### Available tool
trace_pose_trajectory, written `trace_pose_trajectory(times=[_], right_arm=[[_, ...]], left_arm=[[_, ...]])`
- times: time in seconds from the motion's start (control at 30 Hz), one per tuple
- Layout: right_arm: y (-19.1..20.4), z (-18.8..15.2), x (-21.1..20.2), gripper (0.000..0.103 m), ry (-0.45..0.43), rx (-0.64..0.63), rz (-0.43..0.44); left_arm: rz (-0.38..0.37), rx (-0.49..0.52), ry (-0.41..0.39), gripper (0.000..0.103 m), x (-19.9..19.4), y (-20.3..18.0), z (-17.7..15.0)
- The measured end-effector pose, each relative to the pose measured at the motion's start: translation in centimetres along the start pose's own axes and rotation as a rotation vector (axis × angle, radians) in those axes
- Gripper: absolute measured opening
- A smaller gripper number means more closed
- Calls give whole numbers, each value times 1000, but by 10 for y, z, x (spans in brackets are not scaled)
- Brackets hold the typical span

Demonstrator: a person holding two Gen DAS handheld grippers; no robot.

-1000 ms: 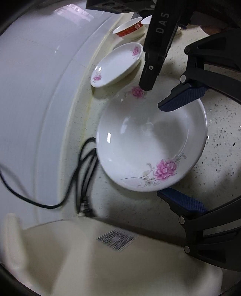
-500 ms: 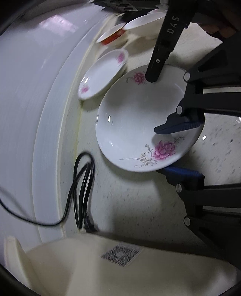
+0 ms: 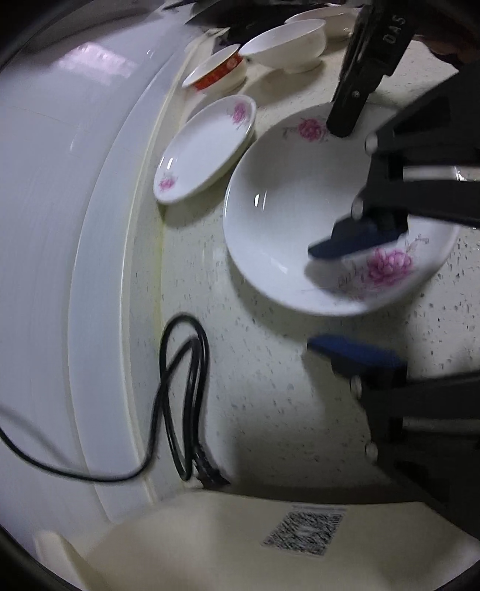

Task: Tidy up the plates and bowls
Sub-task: 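Grip the second rose plate rim with the right tool while the left tool grips it, then carry the second plate with both tools toward the first plate by the stove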

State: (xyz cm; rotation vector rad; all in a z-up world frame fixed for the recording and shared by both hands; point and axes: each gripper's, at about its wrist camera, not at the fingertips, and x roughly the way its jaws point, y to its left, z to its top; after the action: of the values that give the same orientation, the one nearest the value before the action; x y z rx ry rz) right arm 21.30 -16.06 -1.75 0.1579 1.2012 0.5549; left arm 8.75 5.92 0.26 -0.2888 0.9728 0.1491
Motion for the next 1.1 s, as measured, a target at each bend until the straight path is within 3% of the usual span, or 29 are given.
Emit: trace_pose_trajectory(times=[0.1,0.33,0.63,1.1], right_arm=[[2,-1,-1,15,-8,-3,-11],[9,-6,-3,15,-22,-6,-50],[11,-22,-10,15,-21,23,-54],[18,-57,-42,15,-35,-12,-85]], left_arm=[[-8,26,-9,31,-1,-6,-3],[-39,-49,7,20,-6,6,-6],[-7,-6,0,20,-20,-1,-21],[-44,0,11,20,-49,-8,-48]])
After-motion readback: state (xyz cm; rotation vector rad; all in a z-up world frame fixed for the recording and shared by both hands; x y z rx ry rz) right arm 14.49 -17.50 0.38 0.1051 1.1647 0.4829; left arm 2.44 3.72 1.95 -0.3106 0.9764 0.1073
